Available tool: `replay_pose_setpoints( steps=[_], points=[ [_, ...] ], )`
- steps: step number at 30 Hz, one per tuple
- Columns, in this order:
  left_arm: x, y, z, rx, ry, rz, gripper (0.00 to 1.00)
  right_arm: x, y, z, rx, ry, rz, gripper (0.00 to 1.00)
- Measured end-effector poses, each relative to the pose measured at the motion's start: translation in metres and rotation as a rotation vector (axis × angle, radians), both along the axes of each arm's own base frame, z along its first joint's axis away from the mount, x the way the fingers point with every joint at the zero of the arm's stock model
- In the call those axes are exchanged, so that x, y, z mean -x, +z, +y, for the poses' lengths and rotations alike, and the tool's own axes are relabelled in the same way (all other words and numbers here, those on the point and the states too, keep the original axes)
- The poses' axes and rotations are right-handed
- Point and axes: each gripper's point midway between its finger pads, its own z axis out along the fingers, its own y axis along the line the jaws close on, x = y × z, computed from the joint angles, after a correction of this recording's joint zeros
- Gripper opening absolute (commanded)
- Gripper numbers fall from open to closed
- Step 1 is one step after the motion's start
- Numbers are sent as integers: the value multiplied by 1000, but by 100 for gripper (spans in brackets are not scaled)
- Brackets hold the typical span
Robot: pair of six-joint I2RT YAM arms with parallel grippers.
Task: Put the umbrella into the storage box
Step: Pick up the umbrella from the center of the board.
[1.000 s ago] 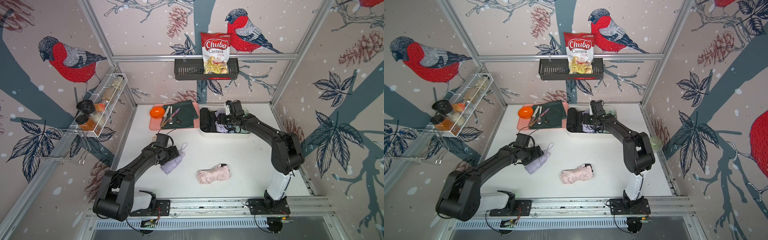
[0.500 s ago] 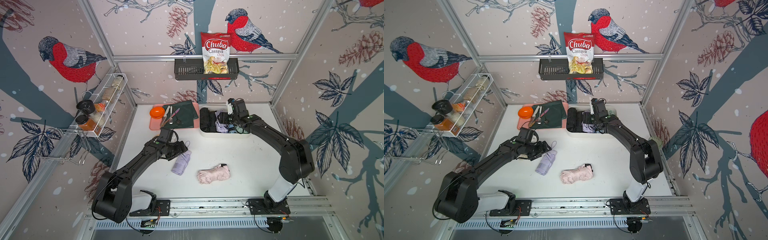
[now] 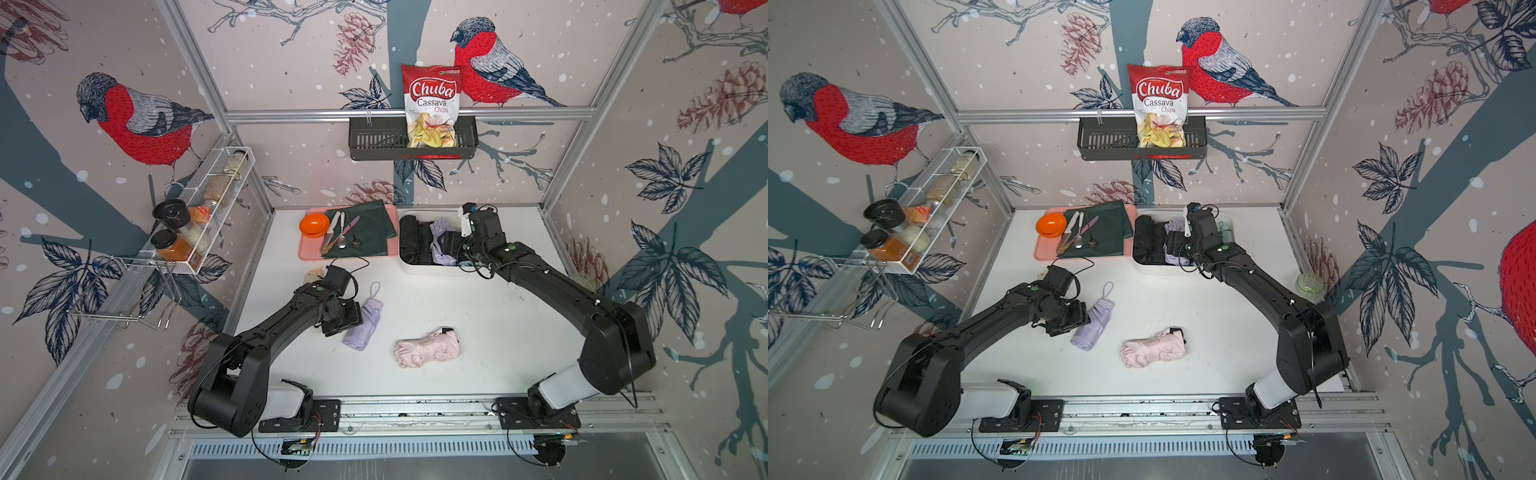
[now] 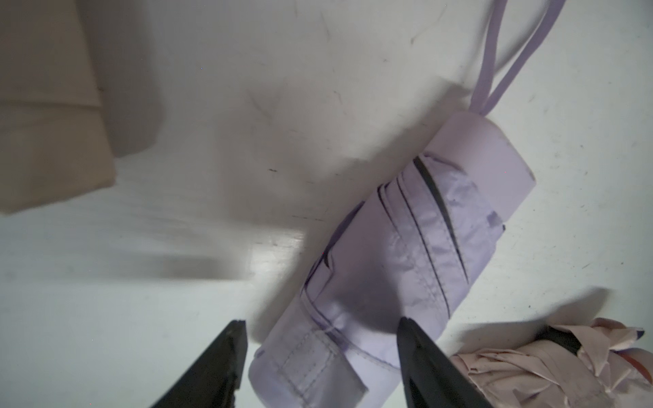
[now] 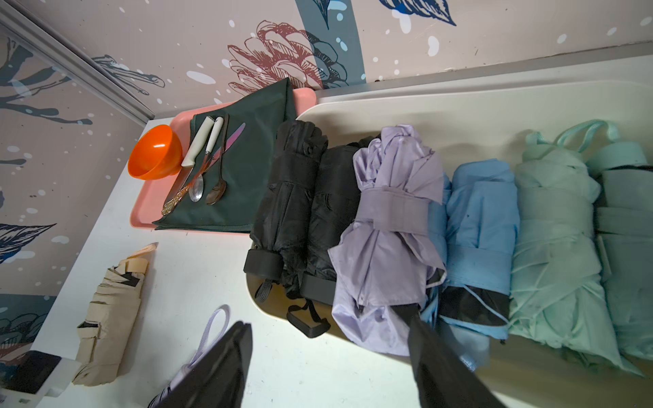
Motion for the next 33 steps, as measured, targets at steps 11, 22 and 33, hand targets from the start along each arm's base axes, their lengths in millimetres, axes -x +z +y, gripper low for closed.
replay_pose_setpoints(
  steps=[11, 22, 33],
  points=[
    [1, -15, -15, 57, -16, -9, 58, 31, 3, 13, -18, 32, -8, 76],
    [-6, -10, -35, 144, 34, -82, 48, 70, -33, 19, -115, 57, 62, 76],
    [-12, -10, -46, 272, 142, -116, 44, 127, -92, 77, -220, 268, 272, 73]
  ],
)
